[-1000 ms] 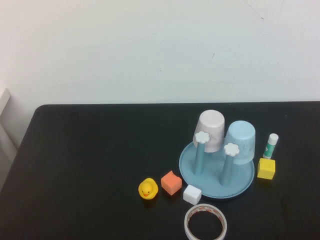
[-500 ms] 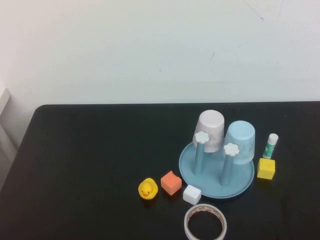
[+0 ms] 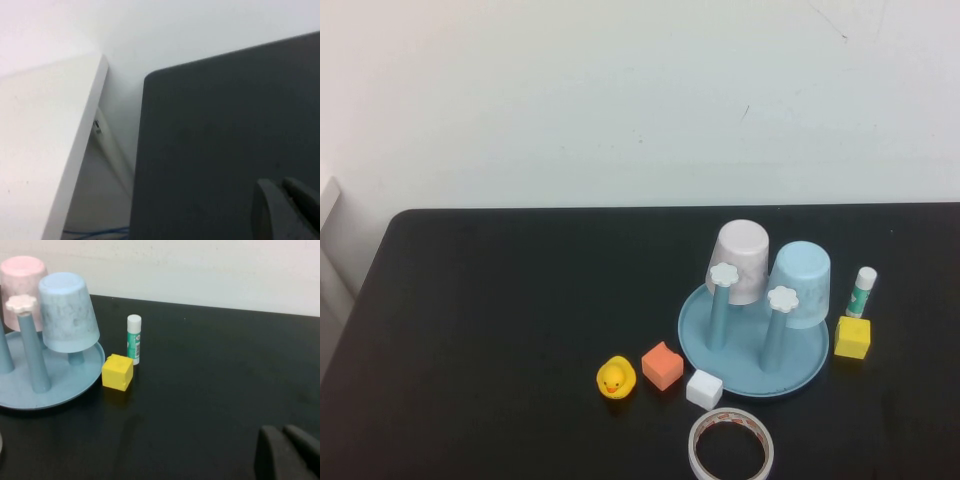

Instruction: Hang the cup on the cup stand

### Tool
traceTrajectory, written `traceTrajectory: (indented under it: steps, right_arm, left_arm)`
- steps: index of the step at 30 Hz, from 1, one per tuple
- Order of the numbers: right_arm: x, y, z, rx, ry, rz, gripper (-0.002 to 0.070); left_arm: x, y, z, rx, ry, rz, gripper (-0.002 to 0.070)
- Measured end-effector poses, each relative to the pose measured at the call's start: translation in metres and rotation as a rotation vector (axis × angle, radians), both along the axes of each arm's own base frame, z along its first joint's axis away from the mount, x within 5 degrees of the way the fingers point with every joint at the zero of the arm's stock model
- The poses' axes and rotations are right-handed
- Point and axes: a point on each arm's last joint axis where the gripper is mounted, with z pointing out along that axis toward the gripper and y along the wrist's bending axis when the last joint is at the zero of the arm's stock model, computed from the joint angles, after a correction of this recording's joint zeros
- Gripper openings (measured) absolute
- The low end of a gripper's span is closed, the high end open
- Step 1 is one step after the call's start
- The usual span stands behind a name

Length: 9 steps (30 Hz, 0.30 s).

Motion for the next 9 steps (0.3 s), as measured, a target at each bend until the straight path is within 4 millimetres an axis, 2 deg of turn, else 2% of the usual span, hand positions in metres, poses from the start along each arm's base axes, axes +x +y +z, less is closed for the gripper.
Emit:
traceTrajectory:
  steps: [9]
  right_arm:
    - [0.0, 0.0, 0.0, 0.0, 0.0, 0.0, -0.0001]
  left_arm:
    - [-0.0007, -0.0011, -0.002, -0.027, 0.027, -0.005, -0.0001]
